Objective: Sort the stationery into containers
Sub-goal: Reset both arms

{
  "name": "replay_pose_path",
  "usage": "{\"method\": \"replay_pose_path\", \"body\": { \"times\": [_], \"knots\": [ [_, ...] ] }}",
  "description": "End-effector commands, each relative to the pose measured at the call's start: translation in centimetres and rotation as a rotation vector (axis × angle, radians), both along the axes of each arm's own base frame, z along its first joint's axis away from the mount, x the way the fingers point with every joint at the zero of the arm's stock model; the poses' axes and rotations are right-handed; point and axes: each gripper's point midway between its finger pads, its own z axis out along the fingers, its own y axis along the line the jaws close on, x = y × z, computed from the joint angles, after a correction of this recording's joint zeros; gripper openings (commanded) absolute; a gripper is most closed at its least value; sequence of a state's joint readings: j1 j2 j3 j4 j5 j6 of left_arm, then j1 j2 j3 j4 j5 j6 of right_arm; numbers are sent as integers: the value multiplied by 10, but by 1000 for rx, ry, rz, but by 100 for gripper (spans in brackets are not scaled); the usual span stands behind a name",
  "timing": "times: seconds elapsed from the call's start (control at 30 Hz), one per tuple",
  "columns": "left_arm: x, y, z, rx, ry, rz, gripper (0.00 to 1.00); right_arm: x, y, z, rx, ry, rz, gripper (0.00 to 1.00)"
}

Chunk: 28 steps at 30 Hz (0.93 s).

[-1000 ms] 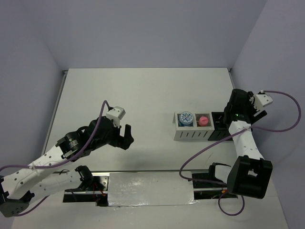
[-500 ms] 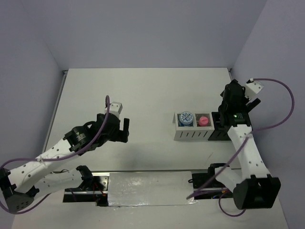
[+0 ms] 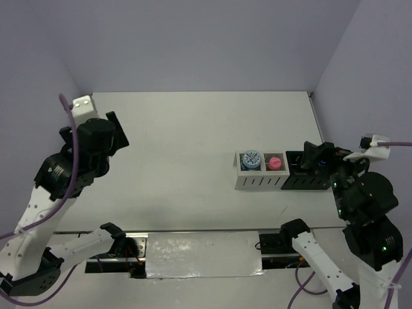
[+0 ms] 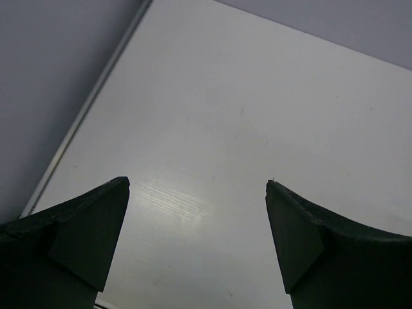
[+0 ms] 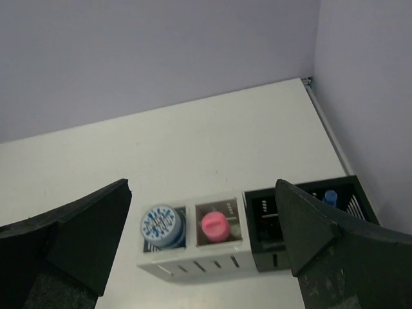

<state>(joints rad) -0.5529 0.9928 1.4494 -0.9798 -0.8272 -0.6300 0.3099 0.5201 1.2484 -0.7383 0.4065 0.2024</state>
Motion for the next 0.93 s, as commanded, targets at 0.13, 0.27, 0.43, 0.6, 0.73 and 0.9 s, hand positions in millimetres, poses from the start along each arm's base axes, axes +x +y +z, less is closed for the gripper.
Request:
{"method": "replay_pose_path", "body": {
  "times": [0.13, 0.27, 0.43, 0.6, 0.73, 0.9],
  "knots": [
    [-74, 75, 28, 89, -64, 161, 99, -69, -6, -35, -97, 148, 118, 100],
    [-100, 82, 26, 22, -93, 115, 99, -108, -11, -26, -64, 60, 155, 100],
    [-126, 93, 17, -21, -144, 75, 99, -128, -23, -33, -41, 42, 131, 100],
    [-134, 92, 3, -29, -136, 41, 99, -131, -25, -47, -24, 60, 117, 100],
    [-137, 93, 7, -44, -157, 28, 99, -131, -27, -52, -13, 64, 105, 100],
    [-137, 93, 5, -36, -155, 30, 99, -126, -25, -54, -14, 76, 104, 100]
  ]
}}
